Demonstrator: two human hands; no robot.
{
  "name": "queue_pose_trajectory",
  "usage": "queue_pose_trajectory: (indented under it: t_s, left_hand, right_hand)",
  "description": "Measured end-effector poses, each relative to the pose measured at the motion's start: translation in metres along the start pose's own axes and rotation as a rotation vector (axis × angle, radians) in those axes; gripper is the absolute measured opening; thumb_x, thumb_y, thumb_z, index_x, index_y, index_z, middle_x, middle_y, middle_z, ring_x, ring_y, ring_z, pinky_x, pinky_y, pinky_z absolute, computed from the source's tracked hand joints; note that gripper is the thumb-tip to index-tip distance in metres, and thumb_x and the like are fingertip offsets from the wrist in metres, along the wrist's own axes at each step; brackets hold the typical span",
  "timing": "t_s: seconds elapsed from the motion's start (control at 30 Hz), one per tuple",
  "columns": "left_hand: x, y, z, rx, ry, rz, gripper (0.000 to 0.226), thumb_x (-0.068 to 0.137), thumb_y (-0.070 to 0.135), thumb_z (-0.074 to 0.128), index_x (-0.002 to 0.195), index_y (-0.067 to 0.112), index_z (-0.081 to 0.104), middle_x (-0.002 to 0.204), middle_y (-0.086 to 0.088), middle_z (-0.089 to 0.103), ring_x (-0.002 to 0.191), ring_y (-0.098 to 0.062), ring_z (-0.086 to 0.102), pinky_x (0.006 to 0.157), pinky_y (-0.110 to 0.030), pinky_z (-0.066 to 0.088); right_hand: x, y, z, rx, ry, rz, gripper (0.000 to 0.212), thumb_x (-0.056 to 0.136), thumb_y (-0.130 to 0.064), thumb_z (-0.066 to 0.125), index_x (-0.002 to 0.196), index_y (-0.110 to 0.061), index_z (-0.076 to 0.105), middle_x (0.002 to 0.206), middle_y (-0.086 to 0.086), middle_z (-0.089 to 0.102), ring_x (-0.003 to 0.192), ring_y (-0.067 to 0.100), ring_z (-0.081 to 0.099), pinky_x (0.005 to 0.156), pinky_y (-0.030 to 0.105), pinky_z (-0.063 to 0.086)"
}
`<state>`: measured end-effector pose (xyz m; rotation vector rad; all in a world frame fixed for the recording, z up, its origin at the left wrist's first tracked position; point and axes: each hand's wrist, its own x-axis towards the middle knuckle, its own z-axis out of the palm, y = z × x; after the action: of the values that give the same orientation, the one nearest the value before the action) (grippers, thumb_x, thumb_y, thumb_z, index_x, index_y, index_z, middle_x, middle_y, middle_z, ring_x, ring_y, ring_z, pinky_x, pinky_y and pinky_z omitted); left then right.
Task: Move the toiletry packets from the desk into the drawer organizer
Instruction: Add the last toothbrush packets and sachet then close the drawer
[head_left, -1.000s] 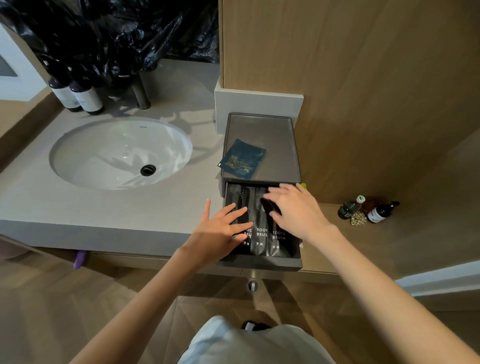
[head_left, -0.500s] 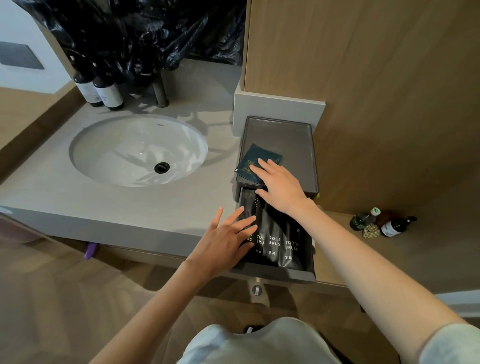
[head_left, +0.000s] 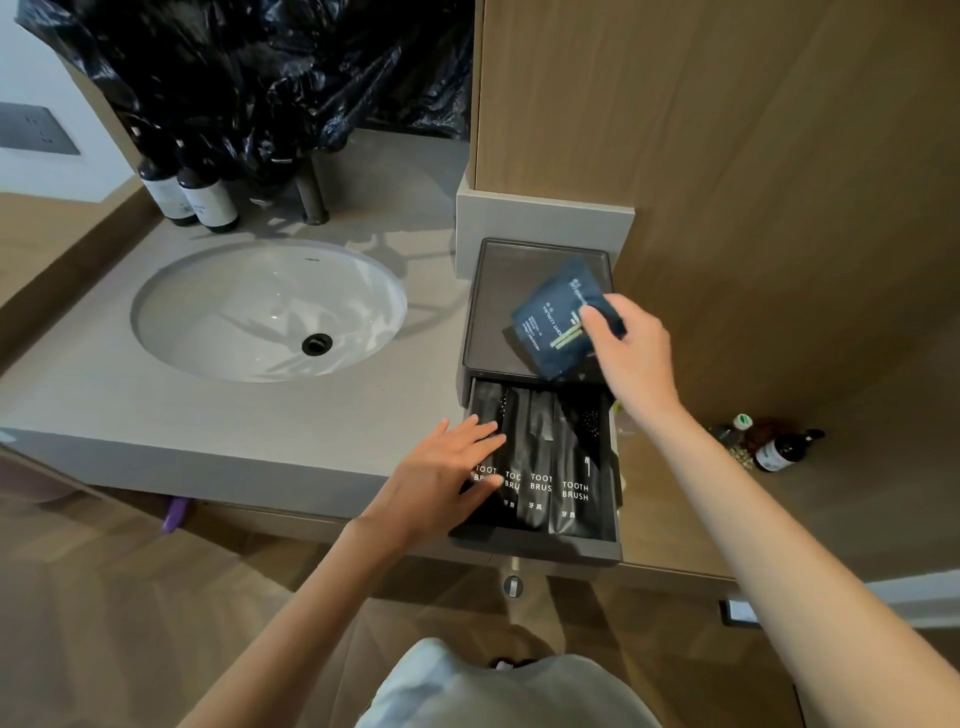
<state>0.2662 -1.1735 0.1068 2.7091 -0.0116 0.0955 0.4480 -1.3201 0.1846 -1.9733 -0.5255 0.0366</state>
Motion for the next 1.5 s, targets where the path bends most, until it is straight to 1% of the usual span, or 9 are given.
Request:
queue_pose_trajectory:
  t_s: [0.3, 0.5, 0.6, 0.73, 0.9, 1.1, 1.23, 1.33, 1.5]
  left_hand:
    - [0.022, 0.036, -0.042, -0.726, 0.184, -0.271, 0.057, 0.093, 0.037, 0.053, 0.145, 0.026, 0.033, 0.135, 0.009, 0.054, 0.121, 0.0, 0.051, 0.102, -0.017, 0.039]
    - [0.031, 0.046, -0.045, -1.202, 0.253, -0.465, 0.035, 0.089, 0.017, 0.062, 0.124, 0.018, 0.054, 0.094, -0.005, 0.073, 0.082, -0.013, 0.071, 0.078, -0.024, 0.057]
    - [0.036, 0.046, -0.047, -1.35, 0.275, -0.53, 0.018, 0.09, 0.01, 0.06, 0.108, 0.015, 0.06, 0.069, 0.006, 0.073, 0.065, -0.004, 0.068, 0.07, -0.02, 0.058]
    - [0.038, 0.034, -0.047, -1.258, 0.183, -0.548, 0.014, 0.089, 0.008, 0.062, 0.101, 0.016, 0.062, 0.065, 0.008, 0.072, 0.062, -0.002, 0.067, 0.068, -0.021, 0.059]
    - [0.041, 0.026, -0.042, -1.047, 0.082, -0.541, 0.025, 0.085, 0.008, 0.067, 0.11, 0.012, 0.063, 0.062, 0.004, 0.067, 0.051, 0.001, 0.063, 0.05, -0.012, 0.049]
    - [0.061, 0.019, -0.004, -0.855, -0.014, -0.632, 0.037, 0.081, 0.014, 0.072, 0.115, 0.005, 0.061, 0.09, -0.015, 0.071, 0.058, -0.01, 0.066, 0.052, -0.018, 0.055]
    - [0.076, 0.02, 0.008, -0.72, -0.04, -0.57, 0.033, 0.082, 0.016, 0.071, 0.113, 0.006, 0.064, 0.076, -0.005, 0.07, 0.06, -0.013, 0.066, 0.059, -0.025, 0.059]
    - [0.086, 0.029, 0.012, -0.63, -0.064, -0.495, 0.03, 0.082, 0.014, 0.07, 0.111, 0.008, 0.066, 0.065, 0.005, 0.064, 0.045, -0.002, 0.061, 0.051, -0.015, 0.053]
    - [0.087, 0.038, 0.018, -0.559, -0.106, -0.458, 0.034, 0.081, 0.019, 0.071, 0.114, 0.014, 0.065, 0.06, 0.009, 0.06, 0.047, -0.006, 0.059, 0.063, -0.021, 0.057]
  right_hand:
    - [-0.04, 0.004, -0.028, 0.579, -0.209, 0.431, 0.012, 0.093, -0.011, 0.058, 0.1, -0.012, 0.068, 0.101, 0.008, 0.071, 0.094, 0.019, 0.068, 0.075, 0.026, 0.058]
    - [-0.066, 0.005, -0.027, 0.651, -0.31, 0.523, 0.01, 0.086, -0.008, 0.067, 0.085, -0.012, 0.058, 0.079, 0.007, 0.069, 0.078, 0.026, 0.066, 0.071, 0.031, 0.057]
    - [-0.077, 0.001, -0.022, 0.665, -0.395, 0.522, 0.026, 0.085, -0.001, 0.065, 0.108, -0.013, 0.063, 0.097, 0.005, 0.076, 0.087, 0.019, 0.072, 0.073, 0.029, 0.06]
    - [-0.079, 0.004, -0.025, 0.462, -0.366, 0.465, 0.029, 0.087, -0.011, 0.067, 0.115, -0.008, 0.061, 0.105, 0.011, 0.073, 0.089, 0.016, 0.07, 0.07, 0.024, 0.058]
    - [-0.082, 0.021, -0.034, -0.046, -0.417, 0.34, 0.011, 0.081, -0.028, 0.074, 0.085, -0.018, 0.073, 0.059, -0.011, 0.067, 0.068, 0.007, 0.064, 0.073, 0.022, 0.051]
    - [-0.097, 0.037, -0.031, -0.404, -0.359, 0.322, 0.026, 0.078, -0.038, 0.073, 0.095, -0.019, 0.068, 0.079, -0.007, 0.063, 0.072, 0.009, 0.059, 0.067, 0.026, 0.044]
    - [-0.107, 0.045, -0.035, -0.409, -0.272, 0.369, 0.049, 0.087, -0.032, 0.065, 0.13, -0.015, 0.049, 0.121, 0.003, 0.058, 0.112, 0.02, 0.056, 0.093, 0.034, 0.046]
    - [-0.115, 0.049, -0.033, -0.38, -0.353, 0.454, 0.049, 0.091, -0.028, 0.061, 0.136, -0.015, 0.049, 0.132, 0.003, 0.059, 0.118, 0.019, 0.056, 0.105, 0.031, 0.04]
    - [-0.124, 0.05, -0.029, -0.208, -0.296, 0.496, 0.037, 0.091, -0.014, 0.06, 0.128, -0.01, 0.058, 0.122, 0.007, 0.065, 0.107, 0.01, 0.058, 0.076, 0.004, 0.032]
